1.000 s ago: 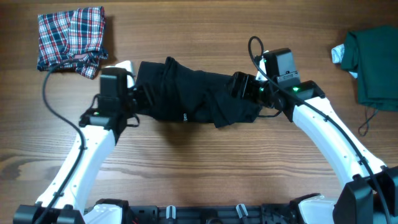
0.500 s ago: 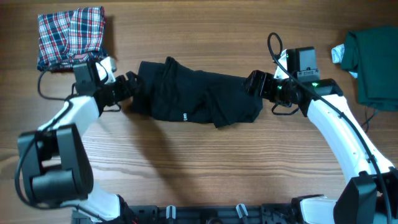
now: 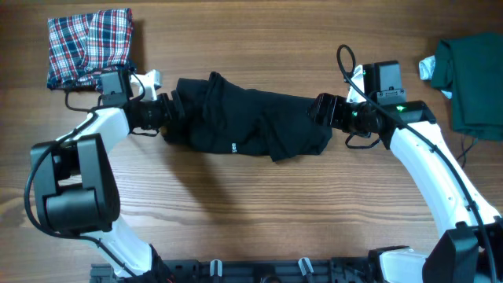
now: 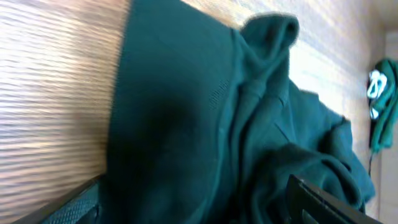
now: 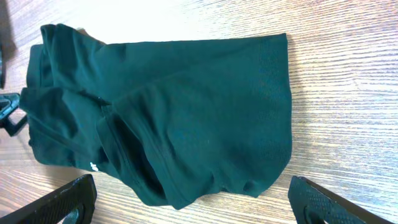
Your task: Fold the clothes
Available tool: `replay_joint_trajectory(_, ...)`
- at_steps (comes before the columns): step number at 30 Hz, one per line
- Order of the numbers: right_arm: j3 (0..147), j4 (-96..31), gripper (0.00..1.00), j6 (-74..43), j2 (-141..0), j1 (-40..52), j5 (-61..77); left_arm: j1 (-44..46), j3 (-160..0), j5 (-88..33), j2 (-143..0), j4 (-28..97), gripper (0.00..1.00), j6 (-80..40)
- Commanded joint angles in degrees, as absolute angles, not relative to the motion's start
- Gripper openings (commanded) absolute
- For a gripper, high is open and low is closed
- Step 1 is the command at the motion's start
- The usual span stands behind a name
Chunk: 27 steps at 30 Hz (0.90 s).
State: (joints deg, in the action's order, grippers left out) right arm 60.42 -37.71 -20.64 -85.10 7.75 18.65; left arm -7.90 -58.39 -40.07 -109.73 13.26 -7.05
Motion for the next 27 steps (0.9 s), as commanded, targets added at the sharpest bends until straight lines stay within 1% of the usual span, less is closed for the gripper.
replay_joint_trajectory(1, 60.9, -37.8, 1.00, -19.5, -83.9, 7.5, 19.7, -5.4, -57.1, -39.7, -112.7, 15.9, 0.92, -5.1)
replay_joint_trajectory(5, 60.9, -37.8, 1.00, -19.5, -83.9, 7.5, 19.7, -5.0, -57.1, -41.1, -112.7, 16.0, 0.93, -5.1)
replay_joint_trajectory(8, 60.9, -37.8, 1.00, -19.5, -83.9, 7.5, 19.7, -5.0, -57.1, -41.5, -112.7, 16.0, 0.89, -4.9)
replay_joint_trajectory(10, 60.9, -37.8, 1.00, -19.5, -83.9, 7.5, 19.7, -5.0, -57.1, -42.3, -112.7, 15.9, 0.77, -4.7)
replay_joint_trajectory(11, 60.9, -37.8, 1.00, -19.5, -83.9, 7.5, 19.7, -5.0, -57.1, -42.5, -112.7, 15.9, 0.74, -4.7)
replay_joint_trajectory(13, 60.9, -38.0, 1.00, -19.5, -83.9, 7.5, 19.7, -5.0, -57.1, -42.6, -112.7, 15.9, 0.62, -4.7)
replay_joint_trajectory(14, 60.9, -38.2, 1.00, -19.5, -83.9, 7.5, 19.7, -5.0, -57.1, -42.6, -112.7, 15.9, 0.62, -4.7)
replay_joint_trajectory(15, 60.9, -38.3, 1.00, -19.5, -83.9, 7.5, 19.7, -5.0, -57.1, -42.7, -112.7, 16.0, 0.71, -4.7)
replay_joint_trajectory(16, 60.9, -38.4, 1.00, -19.5, -83.9, 7.5, 19.7, -5.0, -57.1, -42.7, -112.7, 16.0, 0.78, -4.7)
replay_joint_trajectory(18, 60.9, -38.5, 1.00, -19.5, -83.9, 7.5, 19.7, -5.0, -57.1, -42.7, -112.7, 16.0, 0.79, -4.7)
replay_joint_trajectory(19, 60.9, -38.6, 1.00, -19.5, -83.9, 7.5, 19.7, -5.0, -57.1, -42.6, -112.7, 16.0, 0.76, -4.7)
replay_joint_trajectory(20, 60.9, -38.6, 1.00, -19.5, -83.9, 7.5, 19.7, -5.0, -57.1, -42.6, -112.7, 16.0, 0.67, -4.7)
replay_joint_trajectory(22, 60.9, -38.6, 1.00, -19.5, -83.9, 7.5, 19.7, -5.0, -57.1, -42.7, -112.7, 16.0, 0.33, -4.7)
replay_joint_trajectory(24, 60.9, -38.6, 1.00, -19.5, -83.9, 7.5, 19.7, -5.0, -57.2, -42.6, -112.7, 16.0, 0.15, -4.7)
replay_joint_trajectory(25, 60.9, -38.6, 1.00, -19.5, -83.9, 7.5, 19.7, -5.0, -57.4, -42.7, -112.7, 16.0, 0.04, -4.7)
replay_joint_trajectory(27, 60.9, -38.7, 1.00, -19.5, -83.9, 7.5, 19.7, -5.0, -58.1, -42.7, -112.5, 16.3, 0.04, -5.0)
